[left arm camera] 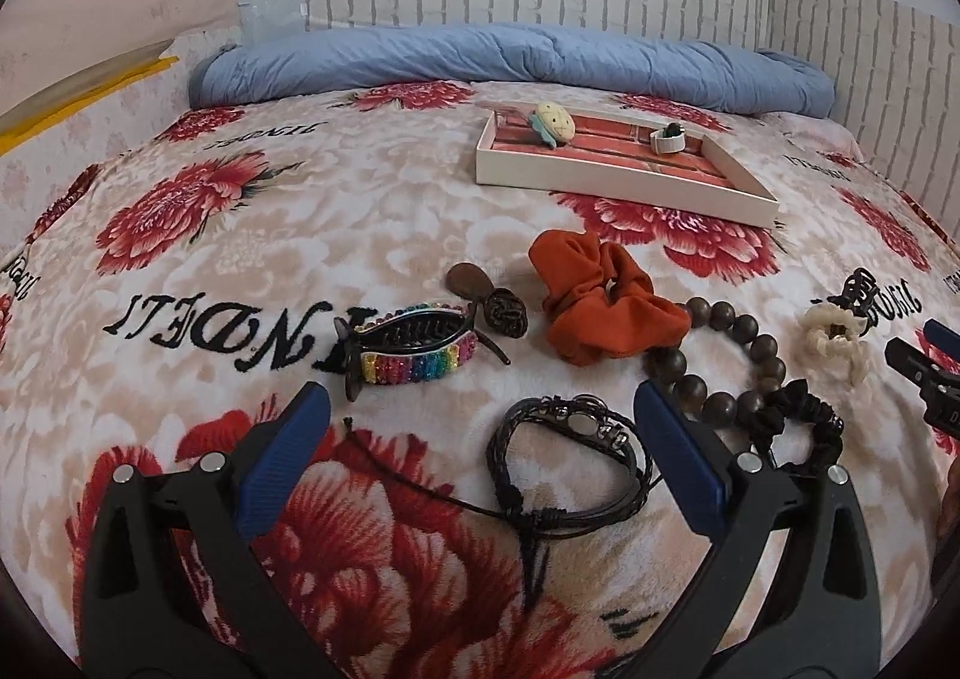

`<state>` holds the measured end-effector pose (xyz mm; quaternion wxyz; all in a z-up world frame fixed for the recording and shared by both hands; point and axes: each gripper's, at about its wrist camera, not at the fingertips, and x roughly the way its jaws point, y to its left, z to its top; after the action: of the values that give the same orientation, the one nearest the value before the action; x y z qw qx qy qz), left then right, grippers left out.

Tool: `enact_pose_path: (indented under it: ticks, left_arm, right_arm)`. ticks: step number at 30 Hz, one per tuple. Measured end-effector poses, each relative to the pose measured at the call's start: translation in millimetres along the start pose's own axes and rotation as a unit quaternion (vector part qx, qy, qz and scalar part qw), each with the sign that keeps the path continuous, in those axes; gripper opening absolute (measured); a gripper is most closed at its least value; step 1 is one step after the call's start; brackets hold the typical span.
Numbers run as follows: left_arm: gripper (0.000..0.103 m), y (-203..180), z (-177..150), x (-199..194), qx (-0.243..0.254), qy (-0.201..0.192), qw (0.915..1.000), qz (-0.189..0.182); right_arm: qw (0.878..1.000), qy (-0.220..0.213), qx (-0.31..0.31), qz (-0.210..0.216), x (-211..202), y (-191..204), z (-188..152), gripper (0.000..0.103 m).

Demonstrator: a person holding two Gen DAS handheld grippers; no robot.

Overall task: Organize jewelry
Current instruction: 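Withdraw both tools from the tray back toward the remaining jewelry, then grasp the black braided bracelet with the left tool while the right tool grasps the black scrunchie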

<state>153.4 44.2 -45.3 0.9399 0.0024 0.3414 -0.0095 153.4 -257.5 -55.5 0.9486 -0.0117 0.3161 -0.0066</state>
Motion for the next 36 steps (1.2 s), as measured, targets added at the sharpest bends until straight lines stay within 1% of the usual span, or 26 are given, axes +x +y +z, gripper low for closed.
enact_pose_path:
  ticks: [8,24,30,32,36]
  left_arm:
    - [0.098,-4,-3,4,0.008,0.006,0.9999,-0.008]
    - [0.096,8,-11,3,-0.015,0.021,0.9995,-0.019]
    - [0.091,11,-13,7,-0.020,0.036,0.9988,-0.025]
    - [0.091,11,-13,8,-0.020,0.041,0.9986,-0.027]
    - [0.090,11,-14,11,-0.019,0.050,0.9981,-0.032]
  right_arm:
    - [1.000,0.005,-0.002,0.002,3,2,-3,0.089]
    - [1.000,0.010,0.001,0.003,5,0,-6,0.089]
    - [1.000,0.020,0.000,-0.001,1,1,-9,0.087]
    - [1.000,0.023,0.000,-0.001,-2,4,-12,0.085]
    - [1.000,0.028,0.003,0.001,-8,9,-16,0.085]
